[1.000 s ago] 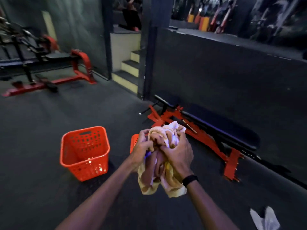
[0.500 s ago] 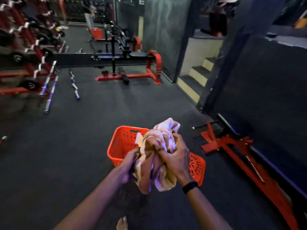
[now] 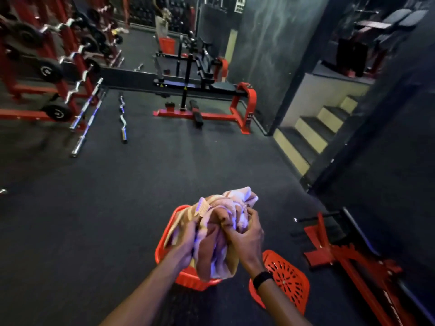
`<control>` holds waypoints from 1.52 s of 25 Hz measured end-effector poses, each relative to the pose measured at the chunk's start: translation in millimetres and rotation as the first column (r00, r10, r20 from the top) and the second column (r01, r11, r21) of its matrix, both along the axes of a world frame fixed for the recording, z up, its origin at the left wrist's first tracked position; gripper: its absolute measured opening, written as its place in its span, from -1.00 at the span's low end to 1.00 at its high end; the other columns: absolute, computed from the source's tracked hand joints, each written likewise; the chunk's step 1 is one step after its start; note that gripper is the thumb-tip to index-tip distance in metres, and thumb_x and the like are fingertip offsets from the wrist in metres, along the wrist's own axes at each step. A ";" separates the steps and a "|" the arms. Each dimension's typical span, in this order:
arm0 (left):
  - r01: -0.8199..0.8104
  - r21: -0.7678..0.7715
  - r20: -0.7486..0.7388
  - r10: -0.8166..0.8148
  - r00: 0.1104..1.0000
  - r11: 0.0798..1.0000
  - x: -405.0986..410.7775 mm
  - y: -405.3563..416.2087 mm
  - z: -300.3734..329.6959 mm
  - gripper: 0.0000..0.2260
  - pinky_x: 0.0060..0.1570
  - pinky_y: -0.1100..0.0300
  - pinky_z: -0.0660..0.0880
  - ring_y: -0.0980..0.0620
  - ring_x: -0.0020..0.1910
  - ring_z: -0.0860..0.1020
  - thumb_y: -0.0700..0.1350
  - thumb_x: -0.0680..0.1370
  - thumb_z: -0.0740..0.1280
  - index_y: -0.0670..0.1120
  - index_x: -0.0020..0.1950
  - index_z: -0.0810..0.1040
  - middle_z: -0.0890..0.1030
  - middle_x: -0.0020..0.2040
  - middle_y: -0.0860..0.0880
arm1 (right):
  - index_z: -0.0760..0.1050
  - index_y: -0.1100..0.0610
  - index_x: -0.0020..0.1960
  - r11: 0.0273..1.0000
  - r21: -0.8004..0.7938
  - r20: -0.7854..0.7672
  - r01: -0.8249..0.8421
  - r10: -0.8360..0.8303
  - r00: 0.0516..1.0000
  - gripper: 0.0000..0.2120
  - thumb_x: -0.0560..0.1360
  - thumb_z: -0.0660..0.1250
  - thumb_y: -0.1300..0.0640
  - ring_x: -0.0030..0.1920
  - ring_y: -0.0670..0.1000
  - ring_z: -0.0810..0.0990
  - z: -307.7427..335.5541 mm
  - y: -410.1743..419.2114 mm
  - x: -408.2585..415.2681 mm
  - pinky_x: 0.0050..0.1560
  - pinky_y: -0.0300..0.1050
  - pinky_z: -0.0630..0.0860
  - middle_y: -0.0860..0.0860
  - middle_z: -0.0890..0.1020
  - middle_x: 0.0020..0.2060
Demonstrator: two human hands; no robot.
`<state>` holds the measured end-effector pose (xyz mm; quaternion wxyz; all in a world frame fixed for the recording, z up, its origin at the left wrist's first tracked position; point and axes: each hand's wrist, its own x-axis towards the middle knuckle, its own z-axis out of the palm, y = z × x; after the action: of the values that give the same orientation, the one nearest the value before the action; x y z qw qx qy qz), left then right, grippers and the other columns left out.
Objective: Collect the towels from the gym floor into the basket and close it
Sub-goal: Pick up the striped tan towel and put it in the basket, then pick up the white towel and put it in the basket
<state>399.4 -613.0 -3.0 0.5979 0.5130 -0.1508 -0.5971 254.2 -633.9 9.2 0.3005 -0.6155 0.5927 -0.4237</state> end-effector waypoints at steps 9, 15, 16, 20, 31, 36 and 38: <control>0.020 0.289 0.199 -0.081 0.977 0.957 69.2 -70.7 -43.5 -0.74 -0.63 0.35 0.33 0.20 -0.65 0.43 -0.19 0.60 0.17 -0.12 -0.28 0.47 0.50 -0.58 0.09 | 0.43 0.01 0.11 0.928 0.306 -0.265 -0.212 0.297 0.917 -0.76 0.46 0.34 0.16 0.07 0.18 0.60 -54.1 -107.5 56.3 -0.05 -0.27 0.42 0.10 0.61 -0.03; 0.076 0.376 0.236 -0.174 0.956 0.924 65.9 -85.1 -87.0 -0.93 -0.58 0.38 0.32 0.07 -0.56 0.44 -0.18 0.54 0.32 -0.14 -0.02 0.47 0.52 -0.39 -0.09 | 0.41 0.15 0.33 0.866 0.470 -0.170 -0.173 0.281 0.944 -0.59 0.51 0.38 0.18 0.04 -0.03 0.57 -72.7 -111.1 52.7 0.21 -0.20 0.45 0.03 0.61 0.01; 0.093 0.358 0.254 -0.193 0.948 0.929 55.5 -89.6 -88.4 -0.93 -0.62 0.39 0.32 0.11 -0.59 0.45 -0.22 0.53 0.33 -0.16 -0.02 0.47 0.53 -0.41 -0.09 | 0.42 0.13 0.33 0.862 0.486 -0.159 -0.146 0.251 0.955 -0.58 0.49 0.40 0.15 0.05 -0.03 0.59 -77.3 -109.3 44.3 0.19 -0.21 0.45 0.01 0.62 0.00; 0.292 0.327 0.429 -0.416 0.802 0.899 -3.9 -101.2 -101.4 -0.84 -0.40 0.20 0.51 0.04 -0.45 0.55 -0.15 0.44 0.41 -0.20 -0.08 0.53 0.58 -0.33 -0.12 | 0.40 0.12 0.35 0.844 0.535 -0.143 0.026 0.060 0.988 -0.51 0.47 0.42 0.08 0.18 0.04 0.55 -91.1 -85.8 -19.3 0.21 -0.14 0.45 0.06 0.58 0.13; 0.911 0.354 0.711 -0.693 -0.116 0.212 -305.0 -1.0 -84.7 -0.72 -0.19 0.15 0.41 -0.01 -0.22 0.55 -0.12 0.45 0.41 -0.11 0.14 0.53 0.54 -0.26 0.03 | 0.34 0.04 0.40 0.613 0.488 -0.186 0.621 -0.623 0.760 -0.49 0.49 0.37 0.00 0.28 0.04 0.48 -71.7 155.0 -280.5 0.26 -0.13 0.42 0.09 0.50 0.27; 0.931 0.343 0.746 -0.565 -0.352 -0.128 -451.0 147.6 -66.8 -0.71 -0.03 0.14 0.46 -0.01 -0.06 0.59 0.01 0.41 0.41 0.03 0.10 0.52 0.58 -0.14 0.04 | 0.30 0.05 0.42 0.345 0.447 -0.181 0.825 -0.868 0.462 -0.48 0.52 0.34 -0.01 0.35 0.05 0.40 -52.8 347.8 -375.4 0.28 -0.09 0.38 0.10 0.47 0.31; 0.894 0.341 0.760 -0.474 -0.445 -0.291 -503.4 218.2 -59.5 -0.71 -0.01 0.13 0.48 0.03 -0.08 0.58 0.03 0.41 0.41 0.04 0.11 0.50 0.59 -0.12 0.05 | 0.31 0.07 0.43 0.198 0.418 -0.194 0.887 -0.934 0.300 -0.48 0.52 0.35 0.00 0.34 0.07 0.40 -49.8 433.4 -400.2 0.28 -0.10 0.36 0.11 0.49 0.29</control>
<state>-104.0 -394.8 -62.5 -0.1010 0.1872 -0.8495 -0.4828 -146.0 -200.5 -40.6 0.1550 -0.0348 0.9033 -0.3985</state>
